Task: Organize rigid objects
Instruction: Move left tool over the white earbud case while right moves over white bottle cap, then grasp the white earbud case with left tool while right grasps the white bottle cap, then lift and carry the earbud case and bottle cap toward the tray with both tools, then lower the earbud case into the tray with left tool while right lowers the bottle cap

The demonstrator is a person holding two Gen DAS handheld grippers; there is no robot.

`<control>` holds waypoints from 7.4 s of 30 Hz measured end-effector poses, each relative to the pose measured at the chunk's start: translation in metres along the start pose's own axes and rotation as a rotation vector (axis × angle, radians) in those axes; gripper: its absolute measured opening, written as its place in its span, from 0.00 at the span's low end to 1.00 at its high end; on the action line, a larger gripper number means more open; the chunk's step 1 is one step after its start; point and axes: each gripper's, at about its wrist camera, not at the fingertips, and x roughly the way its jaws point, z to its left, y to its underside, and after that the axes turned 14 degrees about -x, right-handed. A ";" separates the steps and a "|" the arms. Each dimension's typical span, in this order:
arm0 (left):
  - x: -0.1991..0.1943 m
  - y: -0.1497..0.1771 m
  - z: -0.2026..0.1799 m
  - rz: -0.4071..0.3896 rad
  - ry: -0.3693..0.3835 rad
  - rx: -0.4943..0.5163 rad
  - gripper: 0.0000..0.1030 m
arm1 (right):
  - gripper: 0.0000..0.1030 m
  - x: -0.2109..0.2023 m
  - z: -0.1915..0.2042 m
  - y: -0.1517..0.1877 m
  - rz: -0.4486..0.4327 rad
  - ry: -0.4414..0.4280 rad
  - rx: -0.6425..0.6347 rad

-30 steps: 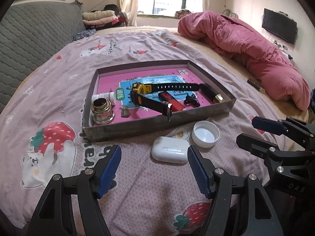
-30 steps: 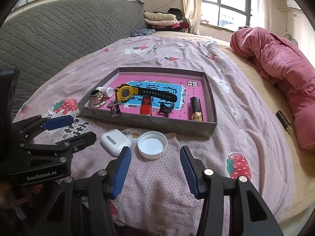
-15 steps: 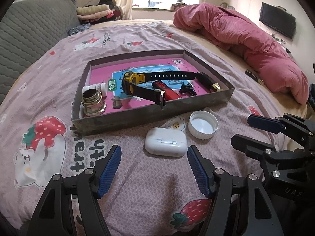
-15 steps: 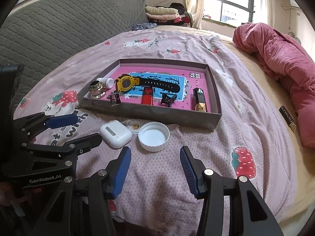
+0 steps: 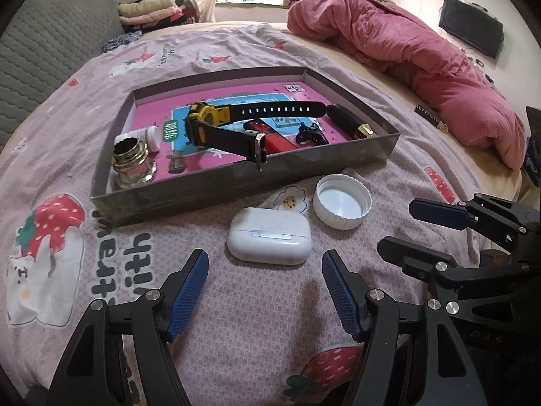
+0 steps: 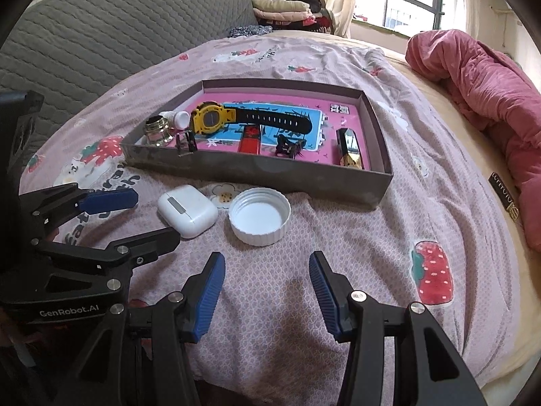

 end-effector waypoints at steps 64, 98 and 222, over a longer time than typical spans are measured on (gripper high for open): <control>0.046 -0.027 0.027 0.002 -0.004 -0.122 0.63 | 0.48 0.055 -0.019 -0.019 -0.110 -0.060 -0.038; -0.025 -0.038 0.045 -0.218 0.020 -0.159 0.63 | 0.48 0.004 -0.026 -0.025 -0.207 0.007 0.026; 0.043 -0.076 0.048 -0.139 0.062 -0.104 0.63 | 0.49 0.066 -0.039 -0.078 -0.036 0.119 0.109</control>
